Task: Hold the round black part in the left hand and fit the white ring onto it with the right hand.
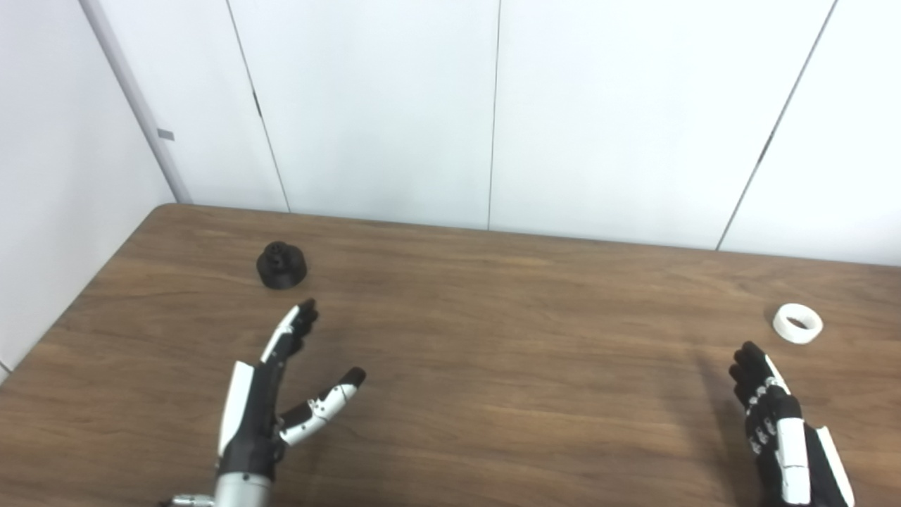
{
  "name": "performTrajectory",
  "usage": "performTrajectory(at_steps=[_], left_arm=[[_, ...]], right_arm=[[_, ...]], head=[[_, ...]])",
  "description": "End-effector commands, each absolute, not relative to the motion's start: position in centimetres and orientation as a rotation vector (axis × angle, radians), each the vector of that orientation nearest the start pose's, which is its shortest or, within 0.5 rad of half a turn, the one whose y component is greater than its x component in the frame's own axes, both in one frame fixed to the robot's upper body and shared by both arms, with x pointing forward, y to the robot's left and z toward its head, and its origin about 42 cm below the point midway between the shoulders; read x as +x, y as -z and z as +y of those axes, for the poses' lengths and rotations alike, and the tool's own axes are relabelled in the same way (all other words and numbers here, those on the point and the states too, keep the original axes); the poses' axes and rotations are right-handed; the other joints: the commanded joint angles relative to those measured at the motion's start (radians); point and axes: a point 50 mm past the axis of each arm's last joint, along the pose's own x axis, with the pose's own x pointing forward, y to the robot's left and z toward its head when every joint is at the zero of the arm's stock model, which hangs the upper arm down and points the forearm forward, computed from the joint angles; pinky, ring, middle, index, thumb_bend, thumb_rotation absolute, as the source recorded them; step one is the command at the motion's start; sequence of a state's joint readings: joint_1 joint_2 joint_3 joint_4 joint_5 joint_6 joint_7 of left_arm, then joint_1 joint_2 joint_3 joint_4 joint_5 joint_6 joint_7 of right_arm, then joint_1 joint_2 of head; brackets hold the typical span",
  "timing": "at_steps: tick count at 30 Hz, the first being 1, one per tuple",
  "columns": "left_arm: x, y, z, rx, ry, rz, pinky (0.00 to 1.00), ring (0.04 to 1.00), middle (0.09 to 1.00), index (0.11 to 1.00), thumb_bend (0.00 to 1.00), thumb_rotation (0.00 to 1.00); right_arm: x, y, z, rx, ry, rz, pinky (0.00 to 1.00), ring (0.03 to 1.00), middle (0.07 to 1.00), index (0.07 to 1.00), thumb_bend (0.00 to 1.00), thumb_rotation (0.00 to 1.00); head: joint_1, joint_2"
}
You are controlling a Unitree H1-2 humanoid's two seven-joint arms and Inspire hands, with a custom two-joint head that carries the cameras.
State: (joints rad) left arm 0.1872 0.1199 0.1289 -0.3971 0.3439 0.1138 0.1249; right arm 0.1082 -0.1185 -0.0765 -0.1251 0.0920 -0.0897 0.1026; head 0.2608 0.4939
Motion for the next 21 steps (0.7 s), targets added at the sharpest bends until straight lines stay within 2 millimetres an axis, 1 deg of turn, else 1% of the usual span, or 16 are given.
performTrajectory(at_steps=[1, 5, 7, 11, 13, 15, 18, 21], left_arm=[[22.5, -18.8, 30.0, 0.578, -0.368, -0.184, 0.92, 0.900, 0.884, 0.897, 0.83, 0.24], [23.6, -20.1, 31.2, 0.666, -0.394, -0.149, 0.88, 0.907, 0.905, 0.896, 0.88, 0.28], [24.1, -20.6, 31.7, 0.707, -0.405, -0.142, 0.87, 0.904, 0.905, 0.894, 0.90, 0.29], [25.2, -21.4, 33.1, 0.775, -0.429, -0.125, 0.87, 0.917, 0.917, 0.898, 0.91, 0.34], [25.7, -21.7, 33.8, 0.807, -0.437, -0.120, 0.87, 0.927, 0.922, 0.900, 0.91, 0.35], [26.2, -22.0, 34.5, 0.838, -0.449, -0.114, 0.87, 0.939, 0.923, 0.888, 0.90, 0.36], [27.3, -22.2, 35.7, 0.886, -0.477, -0.085, 0.88, 0.948, 0.921, 0.880, 0.90, 0.39], [28.5, -22.4, 36.7, 0.909, -0.510, -0.050, 0.92, 0.960, 0.923, 0.872, 0.91, 0.42]], right_arm=[[23.4, -8.7, -27.4, -0.033, 0.004, -0.036, 0.94, 0.941, 0.941, 0.926, 0.58, 1.00], [23.5, -8.6, -27.5, -0.017, 0.004, -0.044, 0.88, 0.928, 0.941, 0.925, 0.56, 1.00], [23.4, -8.5, -27.5, -0.011, 0.006, -0.041, 0.86, 0.922, 0.939, 0.925, 0.57, 1.00], [23.3, -8.5, -27.5, -0.004, 0.008, -0.032, 0.85, 0.920, 0.938, 0.924, 0.59, 1.00], [23.3, -8.5, -27.5, 0.002, 0.009, -0.033, 0.83, 0.915, 0.935, 0.921, 0.58, 0.99], [23.3, -8.5, -27.5, 0.009, 0.008, -0.034, 0.84, 0.915, 0.934, 0.916, 0.57, 0.98], [23.3, -8.4, -27.5, 0.009, 0.004, -0.035, 0.85, 0.920, 0.939, 0.920, 0.57, 0.98], [23.2, -8.4, -27.5, 0.009, -0.001, -0.037, 0.85, 0.925, 0.942, 0.922, 0.57, 0.98]], head=[[0.001, 0.002], [0.002, 0.003], [0.002, 0.004], [0.002, 0.004], [0.001, 0.009], [0.001, 0.009], [0.001, 0.010], [0.001, 0.010]])
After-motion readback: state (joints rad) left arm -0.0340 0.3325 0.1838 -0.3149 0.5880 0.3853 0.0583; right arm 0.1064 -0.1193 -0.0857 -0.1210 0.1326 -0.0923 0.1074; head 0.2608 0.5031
